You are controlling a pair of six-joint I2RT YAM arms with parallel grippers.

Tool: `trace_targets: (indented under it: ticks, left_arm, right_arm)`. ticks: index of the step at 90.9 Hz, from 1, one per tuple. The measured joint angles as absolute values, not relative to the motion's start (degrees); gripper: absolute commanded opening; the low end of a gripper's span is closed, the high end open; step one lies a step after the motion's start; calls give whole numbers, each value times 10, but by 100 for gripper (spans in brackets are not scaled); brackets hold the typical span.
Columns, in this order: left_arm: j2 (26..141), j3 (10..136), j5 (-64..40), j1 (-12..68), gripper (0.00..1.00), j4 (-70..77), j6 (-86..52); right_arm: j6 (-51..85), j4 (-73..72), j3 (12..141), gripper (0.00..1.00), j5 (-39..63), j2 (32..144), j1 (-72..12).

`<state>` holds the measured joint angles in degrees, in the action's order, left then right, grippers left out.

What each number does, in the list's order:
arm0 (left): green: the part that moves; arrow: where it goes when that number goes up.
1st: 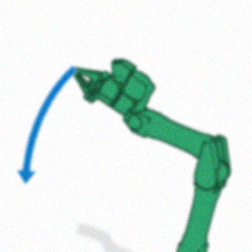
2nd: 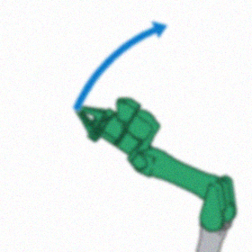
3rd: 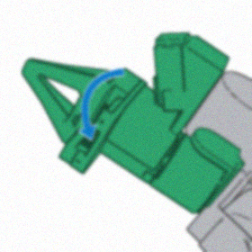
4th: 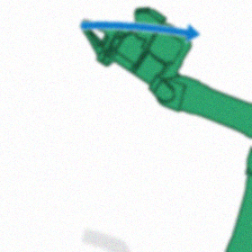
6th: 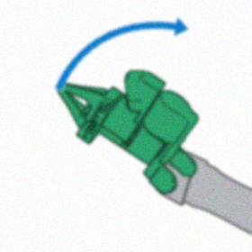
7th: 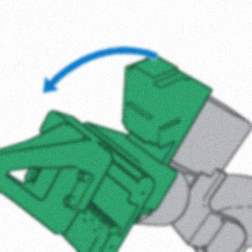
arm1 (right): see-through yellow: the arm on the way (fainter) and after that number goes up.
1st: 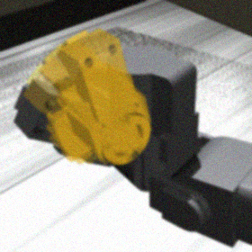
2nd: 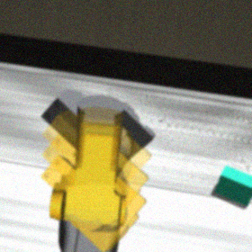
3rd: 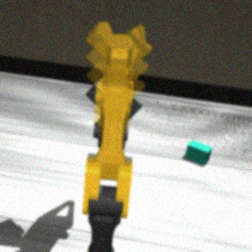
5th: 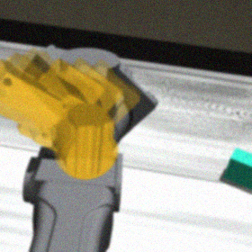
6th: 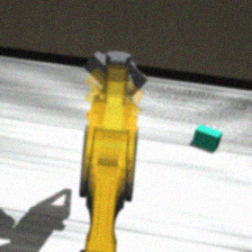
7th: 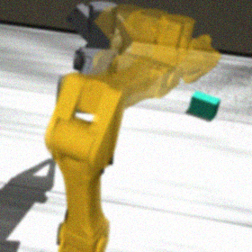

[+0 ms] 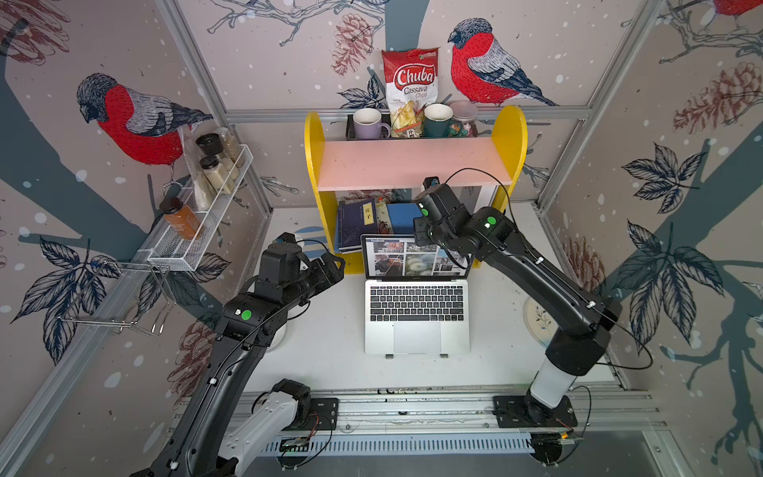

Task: Close the laptop lid and set it aside
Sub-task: Close the lid of the laptop.

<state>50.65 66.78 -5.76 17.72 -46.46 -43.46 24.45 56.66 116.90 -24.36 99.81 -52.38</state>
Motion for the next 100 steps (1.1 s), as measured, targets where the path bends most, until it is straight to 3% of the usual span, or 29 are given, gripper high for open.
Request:
trace_targets:
  ticks: [100]
  left_arm:
    - [492,649,-43,177,86,-458,-444]
  right_arm:
    - [305,465,1002,1,-309,896,-605]
